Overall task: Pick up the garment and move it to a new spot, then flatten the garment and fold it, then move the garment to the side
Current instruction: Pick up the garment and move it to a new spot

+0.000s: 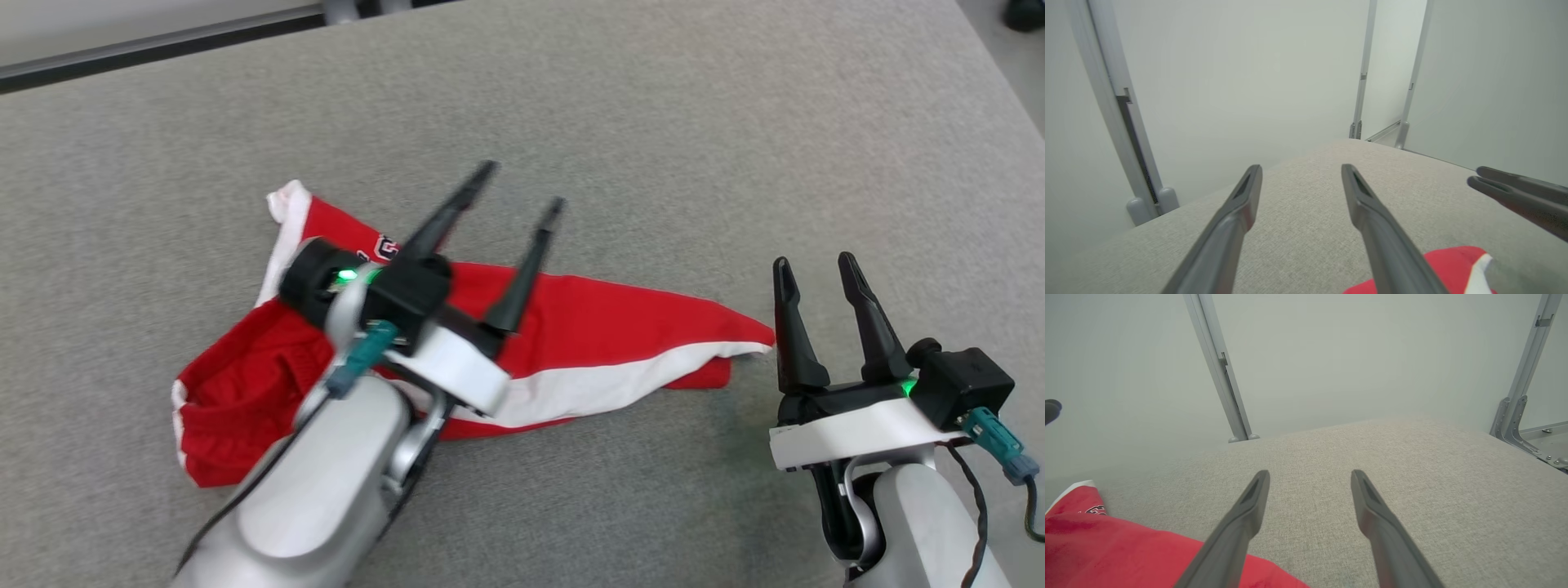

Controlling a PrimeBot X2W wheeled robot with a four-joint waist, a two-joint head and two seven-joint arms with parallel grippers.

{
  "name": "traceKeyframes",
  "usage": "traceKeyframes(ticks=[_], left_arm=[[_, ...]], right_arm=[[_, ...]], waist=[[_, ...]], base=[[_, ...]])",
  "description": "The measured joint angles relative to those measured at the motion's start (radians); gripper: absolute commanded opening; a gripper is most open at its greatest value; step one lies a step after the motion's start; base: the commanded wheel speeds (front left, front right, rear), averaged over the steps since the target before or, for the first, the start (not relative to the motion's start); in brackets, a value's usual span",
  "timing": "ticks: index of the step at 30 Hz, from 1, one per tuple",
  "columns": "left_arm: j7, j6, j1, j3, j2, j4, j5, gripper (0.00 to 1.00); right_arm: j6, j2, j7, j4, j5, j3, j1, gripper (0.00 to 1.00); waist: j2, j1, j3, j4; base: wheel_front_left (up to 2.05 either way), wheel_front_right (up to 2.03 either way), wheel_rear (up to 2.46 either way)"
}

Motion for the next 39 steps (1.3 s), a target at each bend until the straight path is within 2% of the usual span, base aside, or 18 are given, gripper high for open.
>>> traceKeyframes(ticks=[3,7,14,19,21,23,27,39], left_arm=[[-0.022,0.056,0.047,0.087,0.033,-0.018,-0.03,1.0],[-0.032,0.106,0.111,0.194,0.073,-0.046,-0.063,1.0],[-0.035,0.145,0.235,0.37,0.119,-0.12,-0.078,1.0],[-0.036,0.1,0.328,0.469,0.123,-0.17,-0.078,1.0],[-0.036,0.065,0.363,0.497,0.12,-0.182,-0.085,1.0],[-0.036,0.033,0.396,0.521,0.118,-0.185,-0.086,1.0],[-0.037,-0.001,0.443,0.537,0.109,-0.196,-0.074,1.0],[-0.031,-0.002,0.611,0.51,0.084,-0.222,-0.023,1.0]], right_arm=[[0.0,0.0,0.006,-0.003,-0.015,-0.01,0.007,1.0],[0.0,0.0,0.026,-0.018,-0.04,-0.025,0.014,1.0],[0.0,0.0,0.067,-0.053,-0.067,-0.054,0.041,1.0],[0.0,0.001,0.091,-0.081,-0.082,-0.073,0.072,1.0],[0.0,0.0,0.102,-0.089,-0.084,-0.077,0.081,1.0],[0.0,0.0,0.113,-0.099,-0.094,-0.079,0.092,1.0],[0.0,0.0,0.126,-0.111,-0.102,-0.081,0.109,1.0],[0.0,0.0,0.165,-0.129,-0.095,-0.061,0.216,1.0]], waist=[[0.0,-0.0001,-0.02,0.036],[0.0,0.0,-0.045,0.082],[0.0,0.0,-0.085,0.155],[0.0,0.0,-0.111,0.201],[0.0,-0.0001,-0.123,0.216],[0.0,0.0,-0.137,0.228],[0.0,0.0,-0.159,0.239],[0.0,0.0,-0.275,0.243]], base=[[0.0,0.0,0.0],[0.0,0.0,0.0],[0.0,0.0,0.0],[0.0,0.0,0.0],[0.0,0.0,0.0],[0.0,0.0,0.0],[0.0,0.0,0.0],[0.0,0.0,0.0]])
